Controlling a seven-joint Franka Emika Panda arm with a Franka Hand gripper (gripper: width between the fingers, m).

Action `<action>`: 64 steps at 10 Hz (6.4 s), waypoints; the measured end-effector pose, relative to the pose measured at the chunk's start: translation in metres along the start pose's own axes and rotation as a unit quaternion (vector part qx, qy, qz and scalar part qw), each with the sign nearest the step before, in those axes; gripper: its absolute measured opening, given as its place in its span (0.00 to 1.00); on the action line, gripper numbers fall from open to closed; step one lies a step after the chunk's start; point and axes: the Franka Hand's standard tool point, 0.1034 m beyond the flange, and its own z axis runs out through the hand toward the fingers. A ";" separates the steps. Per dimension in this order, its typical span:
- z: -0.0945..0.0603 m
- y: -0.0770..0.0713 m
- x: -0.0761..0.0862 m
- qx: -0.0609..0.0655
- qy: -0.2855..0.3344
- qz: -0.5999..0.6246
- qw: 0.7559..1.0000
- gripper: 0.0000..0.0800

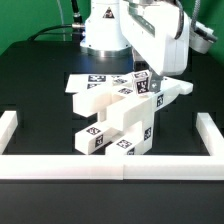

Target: Assemble chair

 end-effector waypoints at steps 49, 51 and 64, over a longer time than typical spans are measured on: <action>0.002 0.002 0.004 -0.004 0.005 -0.084 0.996 0.78; 0.002 0.001 0.004 -0.003 0.006 -0.168 0.986 0.81; 0.001 0.001 0.008 -0.018 0.020 -0.614 0.789 0.81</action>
Offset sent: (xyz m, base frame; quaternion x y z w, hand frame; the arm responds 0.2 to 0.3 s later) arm 0.0000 0.0000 0.0000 0.0000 0.0000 -0.1938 0.9810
